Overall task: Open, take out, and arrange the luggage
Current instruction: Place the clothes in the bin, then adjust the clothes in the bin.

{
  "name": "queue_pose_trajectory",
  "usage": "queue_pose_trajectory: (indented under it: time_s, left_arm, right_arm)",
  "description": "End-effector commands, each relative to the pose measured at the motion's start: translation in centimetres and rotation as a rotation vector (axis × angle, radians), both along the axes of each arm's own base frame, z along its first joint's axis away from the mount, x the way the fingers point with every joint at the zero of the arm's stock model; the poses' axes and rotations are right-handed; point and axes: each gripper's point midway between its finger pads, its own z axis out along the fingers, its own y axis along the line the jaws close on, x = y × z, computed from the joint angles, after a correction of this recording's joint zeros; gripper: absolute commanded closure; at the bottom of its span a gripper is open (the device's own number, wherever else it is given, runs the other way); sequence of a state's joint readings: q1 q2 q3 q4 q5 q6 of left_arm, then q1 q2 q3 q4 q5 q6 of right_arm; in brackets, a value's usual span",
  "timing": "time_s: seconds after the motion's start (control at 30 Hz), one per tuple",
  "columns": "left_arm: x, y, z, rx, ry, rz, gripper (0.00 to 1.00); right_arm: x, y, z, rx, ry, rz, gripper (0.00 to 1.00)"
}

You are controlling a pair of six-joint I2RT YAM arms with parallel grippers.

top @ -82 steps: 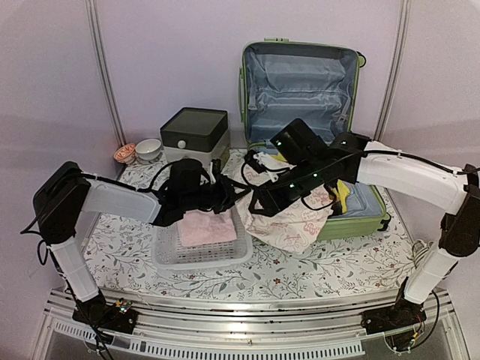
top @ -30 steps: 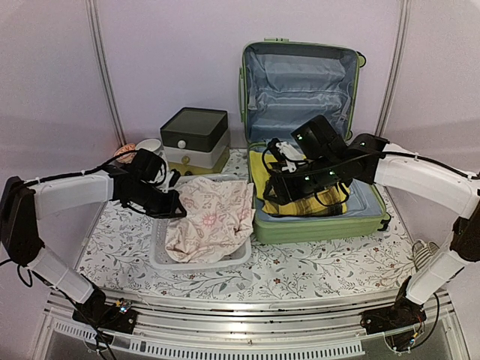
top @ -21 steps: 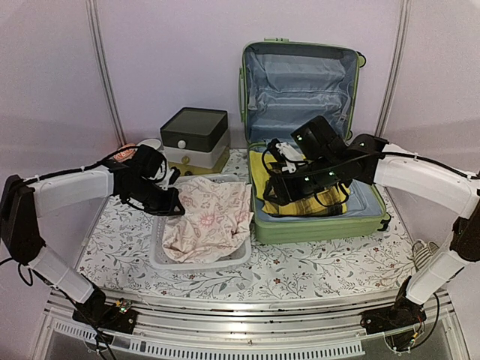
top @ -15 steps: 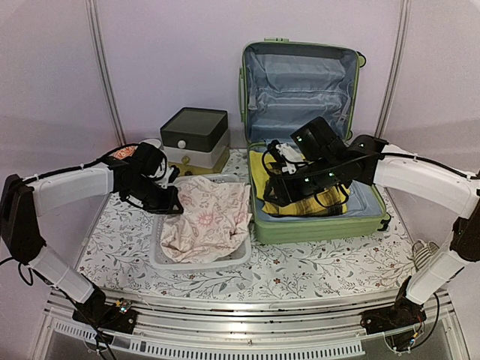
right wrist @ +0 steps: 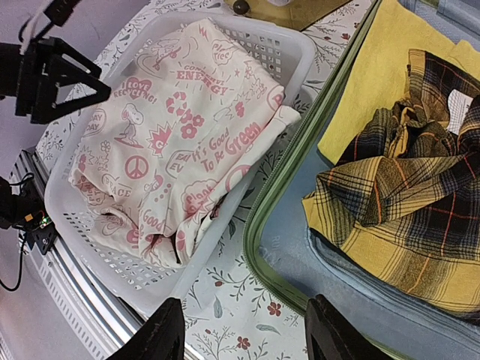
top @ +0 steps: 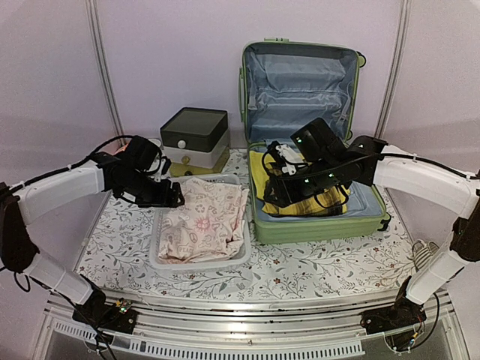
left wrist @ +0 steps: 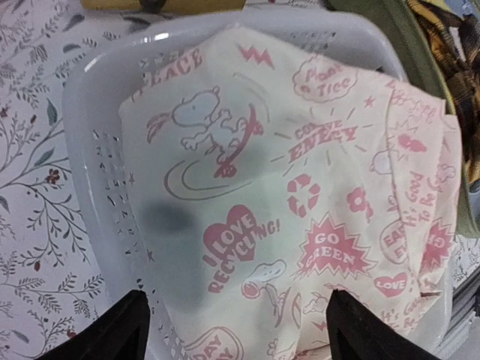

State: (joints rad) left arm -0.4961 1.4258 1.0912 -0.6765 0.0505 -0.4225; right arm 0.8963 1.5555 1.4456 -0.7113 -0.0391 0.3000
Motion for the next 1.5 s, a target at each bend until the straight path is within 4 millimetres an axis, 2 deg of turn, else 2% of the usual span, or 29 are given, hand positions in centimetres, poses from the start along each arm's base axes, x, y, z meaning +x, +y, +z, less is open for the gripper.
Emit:
queue_pose_trajectory:
  time_s: [0.0,0.1,0.17,0.23,0.27,0.4,0.47,0.63,0.73,0.83,0.9,0.97,1.07,1.17,1.23,1.27,1.33,1.37,1.47]
  left_arm:
    - [0.7,-0.6,6.3,-0.040,-0.162,0.017,0.19]
    - [0.4,-2.1,6.9,-0.100,-0.188,-0.027,0.40]
    - [0.5,-3.7,6.6,-0.168,-0.192,-0.070,0.64]
    - [0.6,-4.8,5.7,-0.201,-0.165,-0.084,0.92]
    - [0.8,-5.2,5.4,-0.203,-0.156,-0.083,1.00]
    - [2.4,-6.1,4.1,-0.168,-0.185,-0.058,1.00]
    - [3.3,-5.7,2.3,-0.127,-0.186,-0.028,1.00]
    - [4.5,-3.8,-4.3,0.005,-0.120,0.062,1.00]
    - [4.8,-3.8,-8.0,0.034,-0.063,0.061,1.00]
    - [4.9,-4.6,-10.0,0.045,-0.003,0.036,1.00]
    - [4.9,-5.4,-9.3,0.063,-0.007,0.017,1.00]
    - [4.8,-6.2,-6.8,0.096,-0.087,0.002,1.00]
    - [4.2,-7.9,-2.0,0.095,-0.215,-0.030,1.00]
    - [3.4,-8.6,1.4,0.050,-0.289,-0.038,1.00]
    - [2.7,-8.5,2.9,0.013,-0.325,-0.032,1.00]
    - [2.4,-8.5,3.6,-0.013,-0.346,-0.030,0.98]
    - [1.9,-8.3,4.5,-0.063,-0.383,-0.024,0.88]
    - [1.7,-8.1,4.8,-0.085,-0.396,-0.019,0.70]
    - [1.3,-7.6,4.9,-0.132,-0.410,0.020,0.07]
  right_arm:
    - [0.0,0.1,0.3,0.016,-0.002,-0.008,0.44]
    - [0.1,0.2,0.2,0.016,-0.001,-0.007,0.44]
    - [0.2,0.3,0.3,0.019,-0.004,-0.007,0.44]
    - [0.2,0.3,0.6,0.025,-0.009,-0.010,0.44]
    - [0.3,0.2,0.7,0.027,-0.013,-0.014,0.45]
    - [0.4,-0.2,1.2,0.037,-0.034,-0.037,0.46]
    - [0.5,-0.5,1.5,0.047,-0.046,-0.056,0.46]
    - [0.9,-1.5,2.1,0.066,-0.086,-0.108,0.46]
    - [0.9,-1.9,2.4,0.075,-0.100,-0.124,0.46]
    - [1.0,-2.1,2.7,0.078,-0.111,-0.134,0.46]
    - [1.1,-2.4,3.2,0.080,-0.123,-0.147,0.46]
    - [1.3,-3.0,3.6,0.078,-0.146,-0.168,0.45]
    - [1.4,-4.0,4.2,0.082,-0.176,-0.204,0.44]
    - [1.3,-4.9,4.8,0.097,-0.202,-0.234,0.43]
    - [1.1,-5.5,5.2,0.107,-0.215,-0.249,0.43]
    - [1.0,-5.9,5.2,0.110,-0.221,-0.258,0.42]
    - [0.8,-6.4,5.2,0.118,-0.233,-0.267,0.39]
    - [0.7,-6.8,5.3,0.123,-0.241,-0.274,0.38]
    - [0.3,-7.5,3.6,0.103,-0.227,-0.282,0.37]
